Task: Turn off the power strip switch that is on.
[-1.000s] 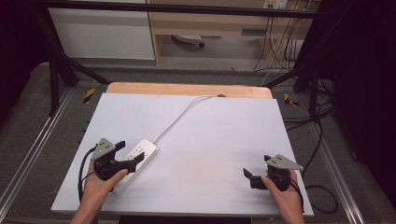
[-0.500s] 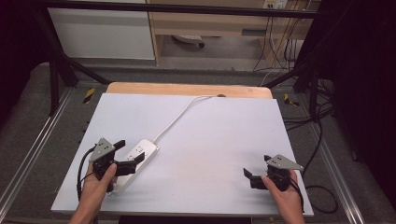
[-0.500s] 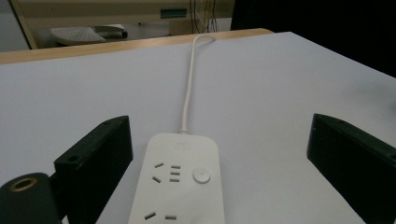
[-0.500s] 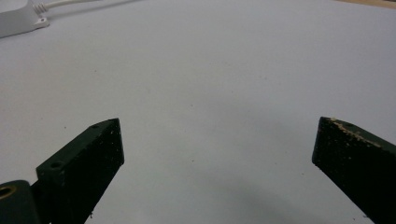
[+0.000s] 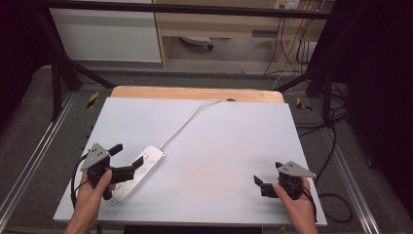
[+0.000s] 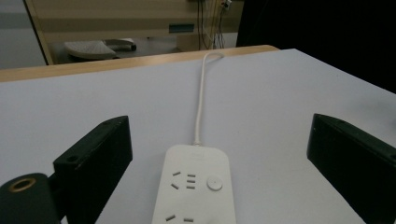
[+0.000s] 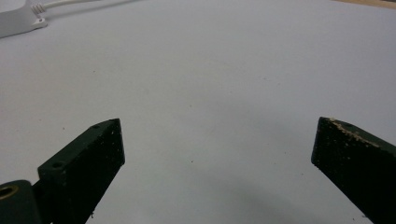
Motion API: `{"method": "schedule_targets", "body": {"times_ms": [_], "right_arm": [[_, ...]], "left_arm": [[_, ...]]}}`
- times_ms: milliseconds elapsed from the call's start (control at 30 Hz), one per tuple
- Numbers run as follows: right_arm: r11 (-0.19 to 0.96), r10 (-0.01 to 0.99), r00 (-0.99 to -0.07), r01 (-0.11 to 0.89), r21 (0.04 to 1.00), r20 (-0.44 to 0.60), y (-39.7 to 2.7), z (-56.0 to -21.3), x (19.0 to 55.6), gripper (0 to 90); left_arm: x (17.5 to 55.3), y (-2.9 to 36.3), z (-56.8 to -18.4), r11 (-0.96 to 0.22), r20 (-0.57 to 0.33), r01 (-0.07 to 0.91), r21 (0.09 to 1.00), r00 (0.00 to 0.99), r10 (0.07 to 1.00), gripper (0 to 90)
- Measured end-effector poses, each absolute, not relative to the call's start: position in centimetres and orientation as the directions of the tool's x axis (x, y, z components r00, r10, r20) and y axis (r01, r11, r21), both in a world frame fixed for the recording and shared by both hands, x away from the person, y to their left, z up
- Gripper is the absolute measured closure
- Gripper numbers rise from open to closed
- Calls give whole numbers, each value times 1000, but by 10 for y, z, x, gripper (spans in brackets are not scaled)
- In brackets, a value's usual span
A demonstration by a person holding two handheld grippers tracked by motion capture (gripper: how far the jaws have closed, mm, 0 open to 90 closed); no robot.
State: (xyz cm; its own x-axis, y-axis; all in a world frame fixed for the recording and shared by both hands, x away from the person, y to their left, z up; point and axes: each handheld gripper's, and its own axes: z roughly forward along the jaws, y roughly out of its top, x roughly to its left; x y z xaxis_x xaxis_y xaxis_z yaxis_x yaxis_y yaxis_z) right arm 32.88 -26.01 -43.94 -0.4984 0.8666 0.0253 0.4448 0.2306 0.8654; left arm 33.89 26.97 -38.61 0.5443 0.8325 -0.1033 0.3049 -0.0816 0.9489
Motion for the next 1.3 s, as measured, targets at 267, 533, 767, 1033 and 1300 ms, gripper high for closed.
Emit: {"method": "schedule_targets", "body": {"times_ms": [267,533,767,1033,1300], "right_arm": [[232,866,-500,439,868,22,-261,-439,329,34],[224,867,-497,439,870,27,-262,-439,329,32],[219,867,-497,439,872,32,-262,-438,328,31],[218,867,-496,440,871,33,-262,-439,329,30],[216,868,-495,439,872,34,-262,-439,329,30]], "left_arm": [[333,278,-378,-58,-110,285,957,540,834,51],[326,292,-371,-32,-118,271,962,519,846,47],[324,306,-370,-9,-132,271,962,496,858,47],[319,322,-370,12,-146,270,963,483,864,48],[315,338,-373,31,-157,267,963,466,871,49]]}}
